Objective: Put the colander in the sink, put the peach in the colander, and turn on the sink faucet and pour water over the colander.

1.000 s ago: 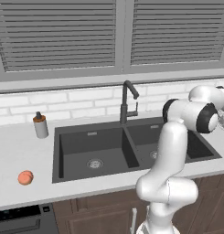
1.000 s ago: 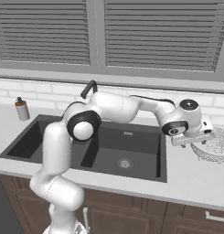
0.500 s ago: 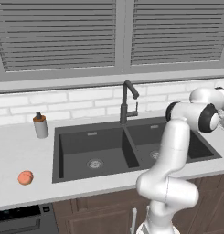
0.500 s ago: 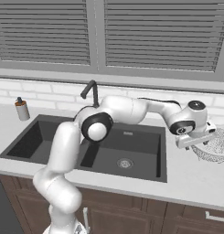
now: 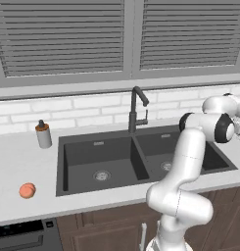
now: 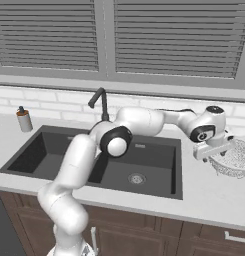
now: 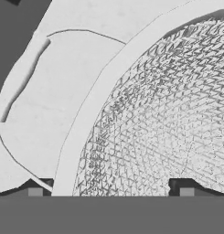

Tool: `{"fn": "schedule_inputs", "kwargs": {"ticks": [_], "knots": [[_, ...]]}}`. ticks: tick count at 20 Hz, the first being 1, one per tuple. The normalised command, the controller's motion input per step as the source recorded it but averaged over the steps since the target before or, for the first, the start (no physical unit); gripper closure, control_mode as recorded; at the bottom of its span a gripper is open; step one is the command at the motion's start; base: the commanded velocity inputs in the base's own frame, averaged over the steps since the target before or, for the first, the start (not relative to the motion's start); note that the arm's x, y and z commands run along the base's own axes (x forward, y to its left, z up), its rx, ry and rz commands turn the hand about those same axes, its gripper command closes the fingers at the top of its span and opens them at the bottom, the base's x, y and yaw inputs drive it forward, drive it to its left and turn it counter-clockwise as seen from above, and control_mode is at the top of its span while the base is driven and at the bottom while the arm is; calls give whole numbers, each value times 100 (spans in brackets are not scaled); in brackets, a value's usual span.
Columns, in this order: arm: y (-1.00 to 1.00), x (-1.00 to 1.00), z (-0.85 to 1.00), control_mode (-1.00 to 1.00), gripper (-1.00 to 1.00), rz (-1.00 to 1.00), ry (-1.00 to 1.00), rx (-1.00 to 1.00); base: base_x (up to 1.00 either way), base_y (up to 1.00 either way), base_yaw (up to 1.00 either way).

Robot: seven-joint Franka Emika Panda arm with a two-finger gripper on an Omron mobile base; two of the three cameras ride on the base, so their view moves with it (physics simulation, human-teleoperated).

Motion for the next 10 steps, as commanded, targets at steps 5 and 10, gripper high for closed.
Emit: {"fn": "schedule_inputs", "kwargs": {"ticks": [5,10], "knots": [[6,-4,-28,-100,100,3,12,-3,0,0,0],[6,-27,-12,-100,100,0,2,0,0,0,0]]}}
